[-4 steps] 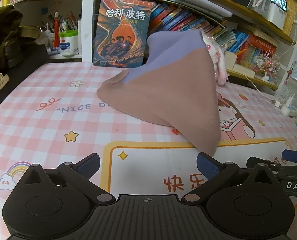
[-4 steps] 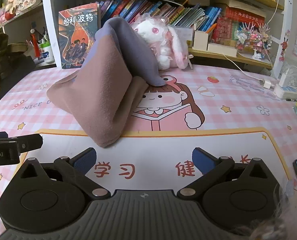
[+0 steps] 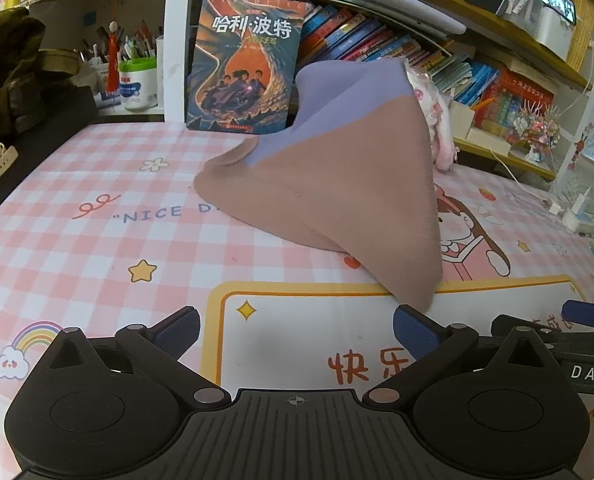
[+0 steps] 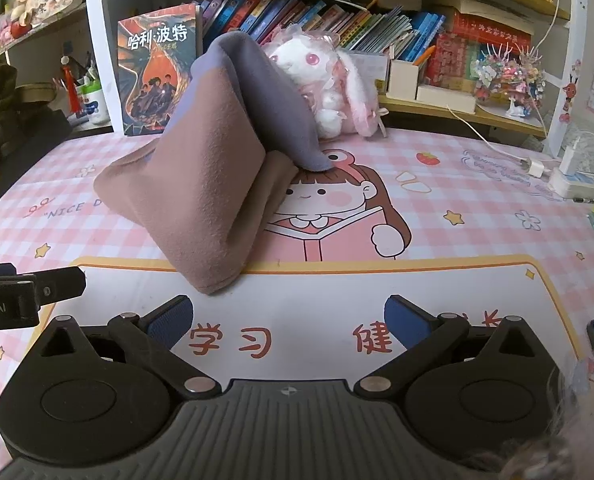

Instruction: Fold clothes

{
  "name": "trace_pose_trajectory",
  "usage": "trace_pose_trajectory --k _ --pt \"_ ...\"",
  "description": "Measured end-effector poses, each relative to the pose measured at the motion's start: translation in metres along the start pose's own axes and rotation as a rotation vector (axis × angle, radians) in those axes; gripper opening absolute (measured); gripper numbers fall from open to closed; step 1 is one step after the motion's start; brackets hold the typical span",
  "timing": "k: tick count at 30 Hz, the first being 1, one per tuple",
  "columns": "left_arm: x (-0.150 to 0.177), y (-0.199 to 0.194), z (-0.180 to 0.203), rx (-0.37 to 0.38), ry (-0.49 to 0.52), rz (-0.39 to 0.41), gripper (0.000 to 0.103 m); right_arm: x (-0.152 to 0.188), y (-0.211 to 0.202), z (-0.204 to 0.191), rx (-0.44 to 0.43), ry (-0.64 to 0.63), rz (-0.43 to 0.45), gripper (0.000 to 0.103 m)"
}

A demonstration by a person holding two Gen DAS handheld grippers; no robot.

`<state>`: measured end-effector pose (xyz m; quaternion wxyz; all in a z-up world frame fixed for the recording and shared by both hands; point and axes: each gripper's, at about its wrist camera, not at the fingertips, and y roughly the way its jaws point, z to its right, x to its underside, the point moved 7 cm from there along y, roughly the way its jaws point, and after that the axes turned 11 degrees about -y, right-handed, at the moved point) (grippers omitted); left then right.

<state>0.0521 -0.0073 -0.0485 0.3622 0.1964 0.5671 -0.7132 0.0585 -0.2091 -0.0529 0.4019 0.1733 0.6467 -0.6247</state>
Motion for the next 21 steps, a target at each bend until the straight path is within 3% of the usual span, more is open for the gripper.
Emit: trace_pose_trajectory --k 21 --pt "0.0021 0.005 -0.0007 0.009 -0.017 -0.012 0.103 -0.001 0.0028 -0.0014 -0.002 -0.006 0.001 0.103"
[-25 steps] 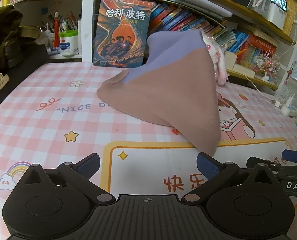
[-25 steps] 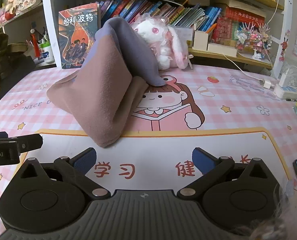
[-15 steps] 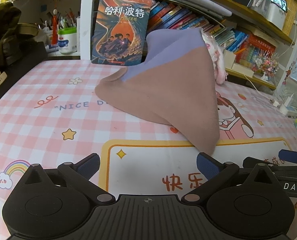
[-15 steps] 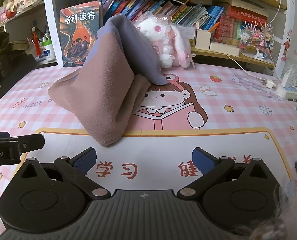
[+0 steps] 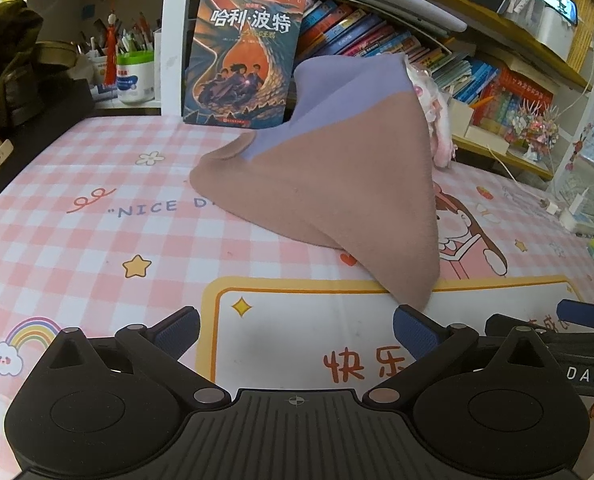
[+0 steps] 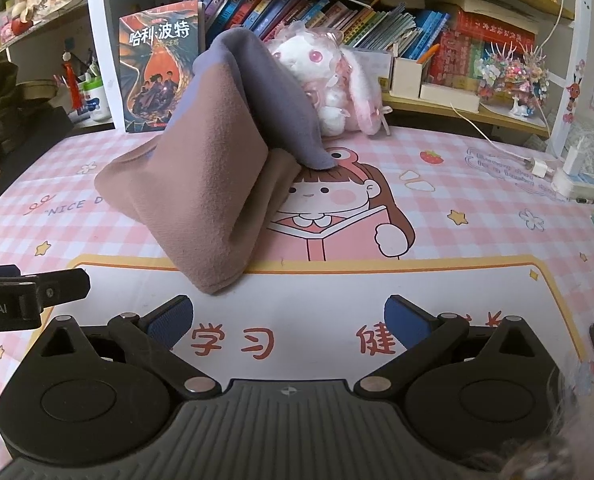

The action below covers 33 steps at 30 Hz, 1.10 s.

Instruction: Fold clothes

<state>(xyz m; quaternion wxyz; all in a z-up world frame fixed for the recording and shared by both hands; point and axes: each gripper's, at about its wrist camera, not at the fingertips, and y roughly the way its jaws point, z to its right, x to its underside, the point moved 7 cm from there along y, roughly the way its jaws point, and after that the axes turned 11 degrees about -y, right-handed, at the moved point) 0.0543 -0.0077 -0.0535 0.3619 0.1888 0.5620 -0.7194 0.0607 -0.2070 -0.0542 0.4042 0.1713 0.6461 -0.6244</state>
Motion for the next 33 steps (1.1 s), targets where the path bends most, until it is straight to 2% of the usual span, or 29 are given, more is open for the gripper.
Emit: trace_pose_trajectory --k 33 --pt "-0.0022 -0.0031 0.0 -0.002 -0.006 -0.012 0.103 0.0 -0.0033 -0.0017 -0.004 -0.008 -0.01 0.103"
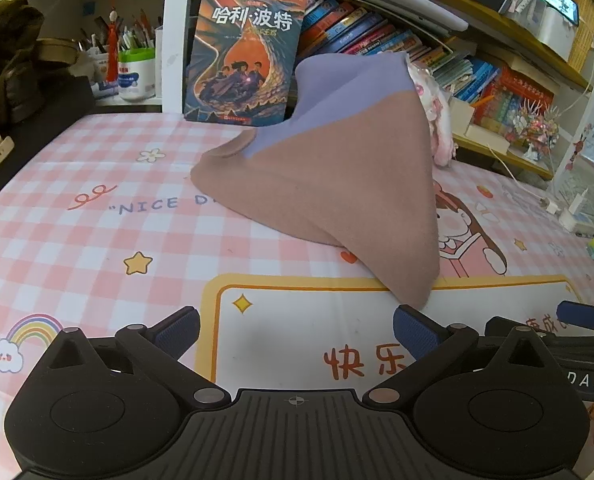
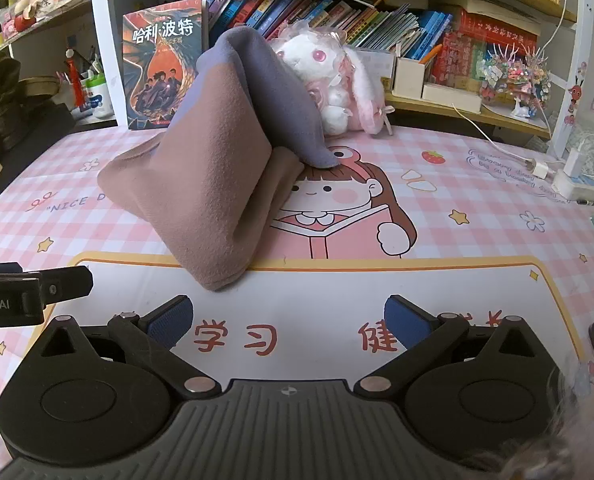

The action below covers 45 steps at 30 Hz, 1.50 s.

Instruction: Fold clothes

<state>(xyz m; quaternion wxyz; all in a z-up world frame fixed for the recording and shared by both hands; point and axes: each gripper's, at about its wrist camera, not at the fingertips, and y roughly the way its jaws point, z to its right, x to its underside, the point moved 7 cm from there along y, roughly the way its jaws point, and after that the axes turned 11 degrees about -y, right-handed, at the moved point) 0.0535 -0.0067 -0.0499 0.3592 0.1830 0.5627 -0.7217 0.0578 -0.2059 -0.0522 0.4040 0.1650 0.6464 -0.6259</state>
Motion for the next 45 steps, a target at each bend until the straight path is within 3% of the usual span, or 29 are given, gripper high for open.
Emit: trace_pose_trajectory --k 45 --pt "-0.0073 0.0067 -0.0066 -0.027 0.003 -0.006 0.103 -0.006 0.0073 -0.0012 0.003 0.006 -0.008 0.103"
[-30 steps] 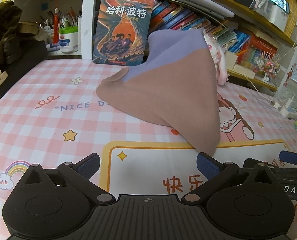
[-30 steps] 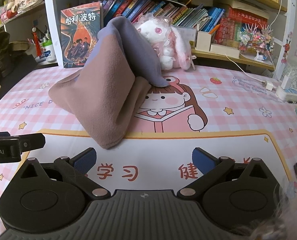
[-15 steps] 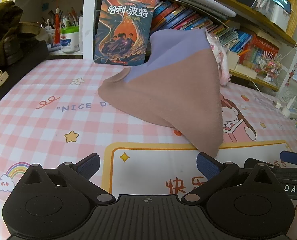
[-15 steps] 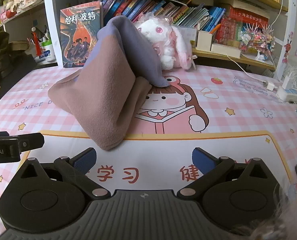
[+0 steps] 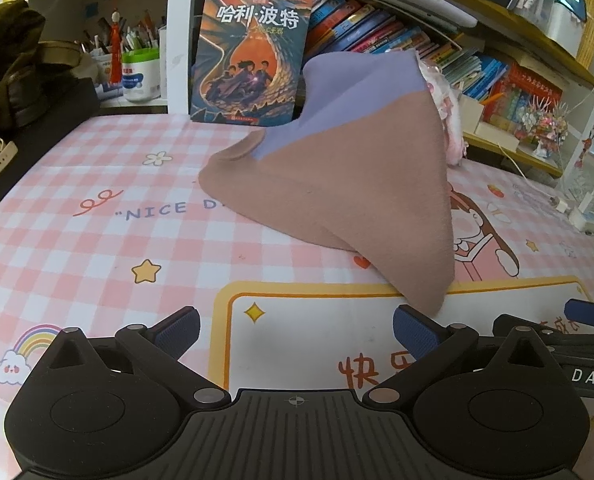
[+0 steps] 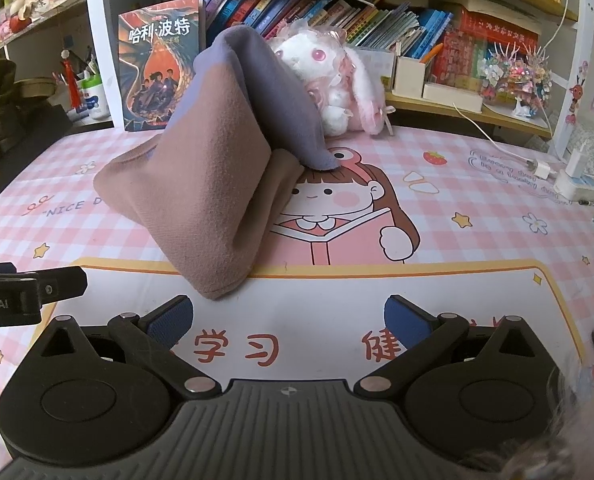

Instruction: Fold clothes

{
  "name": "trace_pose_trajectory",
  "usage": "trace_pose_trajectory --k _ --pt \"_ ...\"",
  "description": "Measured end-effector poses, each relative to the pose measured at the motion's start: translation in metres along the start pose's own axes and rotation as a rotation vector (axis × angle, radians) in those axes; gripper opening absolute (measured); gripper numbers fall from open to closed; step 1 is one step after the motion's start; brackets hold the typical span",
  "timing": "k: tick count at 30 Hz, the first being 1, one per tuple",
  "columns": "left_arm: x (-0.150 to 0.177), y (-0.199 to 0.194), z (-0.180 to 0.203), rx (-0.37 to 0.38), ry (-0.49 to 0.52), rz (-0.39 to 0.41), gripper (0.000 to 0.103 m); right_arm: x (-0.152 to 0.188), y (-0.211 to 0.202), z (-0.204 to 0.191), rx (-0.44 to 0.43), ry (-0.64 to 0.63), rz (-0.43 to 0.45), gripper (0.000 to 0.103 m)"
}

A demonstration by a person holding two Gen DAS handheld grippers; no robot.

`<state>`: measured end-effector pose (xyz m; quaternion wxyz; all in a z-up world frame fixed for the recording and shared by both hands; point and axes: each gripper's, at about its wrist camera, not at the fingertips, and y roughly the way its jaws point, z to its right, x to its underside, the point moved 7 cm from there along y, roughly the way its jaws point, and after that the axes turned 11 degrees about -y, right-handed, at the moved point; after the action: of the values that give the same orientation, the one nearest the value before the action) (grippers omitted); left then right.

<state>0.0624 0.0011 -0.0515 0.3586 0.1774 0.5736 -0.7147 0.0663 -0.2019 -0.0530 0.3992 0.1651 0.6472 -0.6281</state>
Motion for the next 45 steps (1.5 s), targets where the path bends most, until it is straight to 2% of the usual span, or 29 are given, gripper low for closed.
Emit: trace_pose_trajectory --k 25,45 --pt "0.0 0.0024 0.0027 0.022 0.02 -0.004 0.103 -0.0011 0.0041 -0.0028 0.004 -0.001 -0.012 0.103" --pt "0.0066 0.0039 0.0081 -0.003 0.011 -0.022 0.103 0.0024 0.0065 0.0001 -0.021 -0.006 -0.027 0.103"
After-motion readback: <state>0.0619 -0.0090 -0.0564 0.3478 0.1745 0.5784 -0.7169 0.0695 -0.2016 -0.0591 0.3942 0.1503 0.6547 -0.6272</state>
